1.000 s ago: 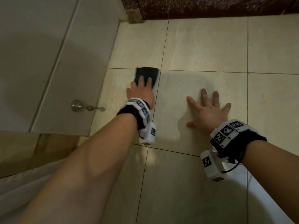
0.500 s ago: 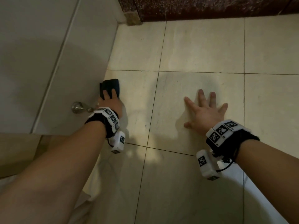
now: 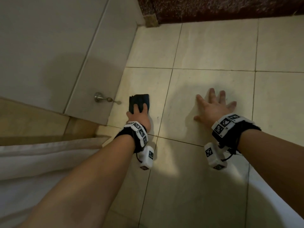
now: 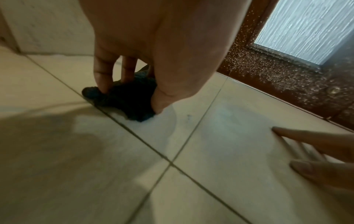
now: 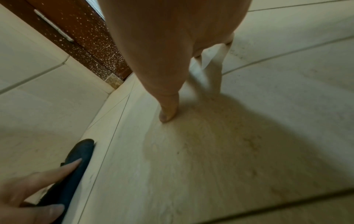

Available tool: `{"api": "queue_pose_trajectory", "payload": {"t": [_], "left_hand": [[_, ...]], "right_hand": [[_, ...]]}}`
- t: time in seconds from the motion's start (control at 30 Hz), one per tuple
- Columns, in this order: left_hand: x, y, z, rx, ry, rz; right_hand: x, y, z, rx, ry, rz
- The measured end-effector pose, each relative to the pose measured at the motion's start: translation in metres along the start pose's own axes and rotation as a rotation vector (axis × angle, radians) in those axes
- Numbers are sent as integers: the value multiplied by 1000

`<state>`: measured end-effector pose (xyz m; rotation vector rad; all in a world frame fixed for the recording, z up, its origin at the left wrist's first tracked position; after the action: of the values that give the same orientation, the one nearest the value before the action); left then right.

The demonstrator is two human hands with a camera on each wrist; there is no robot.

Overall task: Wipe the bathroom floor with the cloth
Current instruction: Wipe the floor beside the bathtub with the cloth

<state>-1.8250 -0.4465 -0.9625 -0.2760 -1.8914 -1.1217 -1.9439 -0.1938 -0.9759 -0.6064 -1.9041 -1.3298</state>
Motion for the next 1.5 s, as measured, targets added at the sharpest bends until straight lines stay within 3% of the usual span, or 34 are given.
{"api": "queue_pose_trajectory", "payload": {"t": [0.53, 0.7, 0.83, 1.0, 1.13, 1.37, 1.5], "left_hand": [[-25, 62, 47, -108, 254, 147], [-38, 97, 50, -181, 331, 33], [-19, 126, 27, -110, 462, -45], [-2, 191, -14, 19, 549, -20], [-4, 215, -42, 99, 609, -19], [-37, 163, -84, -32, 639, 54], [-59, 160, -105, -119, 625, 23]], "right_hand": [[-14, 32, 2, 54, 33, 56], [-11, 46, -9, 76, 22, 82], [-3, 69, -29, 140, 19, 33], [-1, 113, -69, 256, 25, -85], [-9, 136, -91, 320, 57, -117], [-57, 122, -98, 242, 110, 18], [-74, 151, -103, 147, 56, 67]]}}
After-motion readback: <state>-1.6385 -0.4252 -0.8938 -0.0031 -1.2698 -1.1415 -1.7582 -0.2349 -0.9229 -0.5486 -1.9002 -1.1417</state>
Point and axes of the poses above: each hand's wrist, its own y-axis away from the middle knuckle, its own x-axis out of the back of the hand, z = x × y, the point moved 8 cm from there along -y, towards the middle knuckle, and after that the axes turned 1 degree about z, right-handed, at the moved point
